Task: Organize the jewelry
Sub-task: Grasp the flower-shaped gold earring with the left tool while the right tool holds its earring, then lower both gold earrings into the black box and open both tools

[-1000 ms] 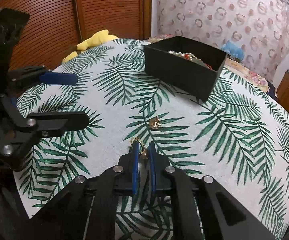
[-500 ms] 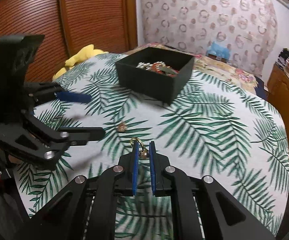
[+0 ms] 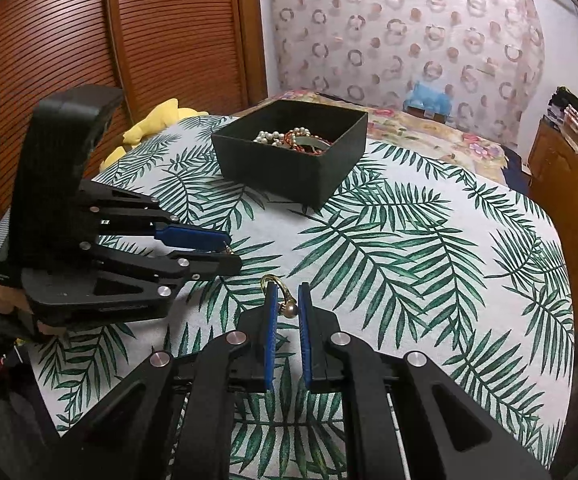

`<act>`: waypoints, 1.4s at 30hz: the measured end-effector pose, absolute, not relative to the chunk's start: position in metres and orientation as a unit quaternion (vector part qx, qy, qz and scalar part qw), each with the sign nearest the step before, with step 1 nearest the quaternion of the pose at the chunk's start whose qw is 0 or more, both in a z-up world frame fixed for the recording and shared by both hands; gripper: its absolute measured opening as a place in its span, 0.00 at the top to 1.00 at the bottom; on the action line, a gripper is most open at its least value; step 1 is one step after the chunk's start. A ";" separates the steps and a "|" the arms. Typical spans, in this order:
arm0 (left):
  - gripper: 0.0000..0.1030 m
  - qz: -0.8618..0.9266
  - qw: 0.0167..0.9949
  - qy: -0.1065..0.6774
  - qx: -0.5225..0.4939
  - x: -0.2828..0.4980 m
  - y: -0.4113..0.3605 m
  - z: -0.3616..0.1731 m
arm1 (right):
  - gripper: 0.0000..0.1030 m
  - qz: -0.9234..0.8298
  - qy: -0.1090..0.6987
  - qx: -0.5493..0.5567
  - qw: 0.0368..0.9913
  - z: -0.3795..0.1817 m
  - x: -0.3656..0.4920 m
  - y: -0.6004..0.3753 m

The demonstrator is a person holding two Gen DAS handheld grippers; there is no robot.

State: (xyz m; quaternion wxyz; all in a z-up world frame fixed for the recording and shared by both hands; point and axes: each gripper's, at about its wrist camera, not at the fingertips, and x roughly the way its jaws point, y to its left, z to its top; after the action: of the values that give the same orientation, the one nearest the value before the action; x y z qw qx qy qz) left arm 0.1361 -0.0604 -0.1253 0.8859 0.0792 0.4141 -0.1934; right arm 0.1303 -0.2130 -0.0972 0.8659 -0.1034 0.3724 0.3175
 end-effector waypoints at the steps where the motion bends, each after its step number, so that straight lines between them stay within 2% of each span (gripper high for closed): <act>1: 0.86 -0.192 0.887 0.412 0.083 0.136 -0.061 -0.125 | 0.89 0.318 0.372 -0.103 0.866 -0.097 0.130 -0.213; 12: 0.86 -0.181 0.906 0.378 0.064 0.137 -0.045 -0.093 | 0.89 0.322 0.354 -0.103 0.872 -0.076 0.145 -0.200; 23: 0.86 -0.160 0.925 0.338 0.061 0.159 -0.026 -0.052 | 0.89 0.323 0.331 -0.070 0.884 -0.034 0.211 -0.171; 33: 0.86 -0.142 0.928 0.340 0.051 0.175 -0.012 -0.051 | 0.87 0.323 0.344 -0.052 0.880 -0.045 0.256 -0.144; 36: 0.86 -0.138 0.929 0.340 0.050 0.180 -0.009 -0.051 | 0.78 0.316 0.346 -0.048 0.882 -0.050 0.261 -0.145; 42: 0.86 -0.134 0.932 0.333 0.053 0.197 -0.008 -0.043 | 0.78 0.303 0.341 -0.032 0.889 -0.054 0.255 -0.166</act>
State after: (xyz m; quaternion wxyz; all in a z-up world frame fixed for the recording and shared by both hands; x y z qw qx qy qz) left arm 0.1965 -0.0085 -0.0433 0.9320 0.0532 0.3327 -0.1339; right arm 0.2555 -0.1659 -0.0536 0.8895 -0.0319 0.3405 0.3031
